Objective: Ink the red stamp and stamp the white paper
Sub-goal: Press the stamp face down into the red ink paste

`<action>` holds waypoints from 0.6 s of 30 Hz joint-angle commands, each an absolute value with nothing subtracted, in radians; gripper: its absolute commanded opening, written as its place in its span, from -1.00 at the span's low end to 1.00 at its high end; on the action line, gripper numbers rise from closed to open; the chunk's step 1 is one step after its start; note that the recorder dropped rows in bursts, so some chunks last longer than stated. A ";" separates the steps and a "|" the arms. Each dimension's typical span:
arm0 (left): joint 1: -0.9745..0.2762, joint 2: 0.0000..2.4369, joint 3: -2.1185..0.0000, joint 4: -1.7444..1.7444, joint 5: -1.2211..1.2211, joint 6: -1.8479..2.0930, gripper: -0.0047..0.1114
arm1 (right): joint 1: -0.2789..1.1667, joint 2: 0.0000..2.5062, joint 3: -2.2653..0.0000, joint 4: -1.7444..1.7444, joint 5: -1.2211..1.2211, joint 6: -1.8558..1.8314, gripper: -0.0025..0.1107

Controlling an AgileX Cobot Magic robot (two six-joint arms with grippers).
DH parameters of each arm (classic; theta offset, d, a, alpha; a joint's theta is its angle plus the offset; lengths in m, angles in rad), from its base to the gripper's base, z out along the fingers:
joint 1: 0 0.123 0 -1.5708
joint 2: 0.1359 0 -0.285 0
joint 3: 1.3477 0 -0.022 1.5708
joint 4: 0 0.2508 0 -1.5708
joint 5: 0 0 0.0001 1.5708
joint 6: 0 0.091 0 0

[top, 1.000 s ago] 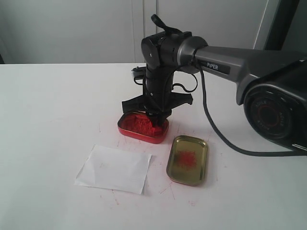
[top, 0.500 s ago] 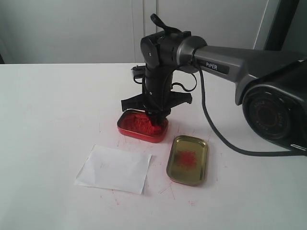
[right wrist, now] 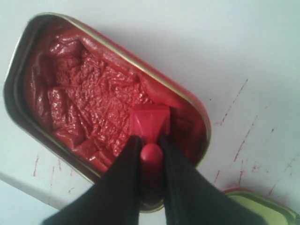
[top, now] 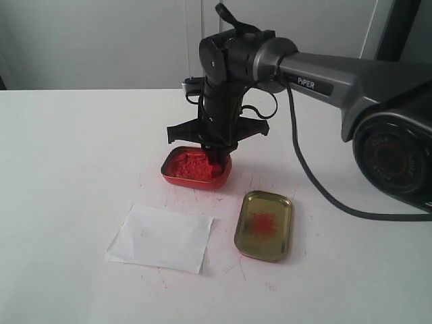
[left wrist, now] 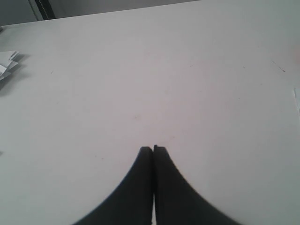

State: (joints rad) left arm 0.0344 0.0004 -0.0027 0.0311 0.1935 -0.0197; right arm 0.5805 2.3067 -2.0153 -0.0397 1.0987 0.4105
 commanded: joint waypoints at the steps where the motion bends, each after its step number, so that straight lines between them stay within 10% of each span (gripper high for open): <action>1: 0.037 0.000 0.000 0.031 0.189 -0.022 -0.92 | 0.576 2.276 -2.016 -0.044 1.093 0.416 -0.96; 18: 0.037 0.000 0.000 0.031 0.189 -0.022 -0.92 | 0.576 2.270 -2.016 -0.056 1.119 0.414 -0.96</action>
State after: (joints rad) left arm 0.0344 0.0004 -0.0027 0.0311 0.1935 -0.0197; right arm 0.5805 2.2893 -2.0153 -0.0415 1.1199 0.4105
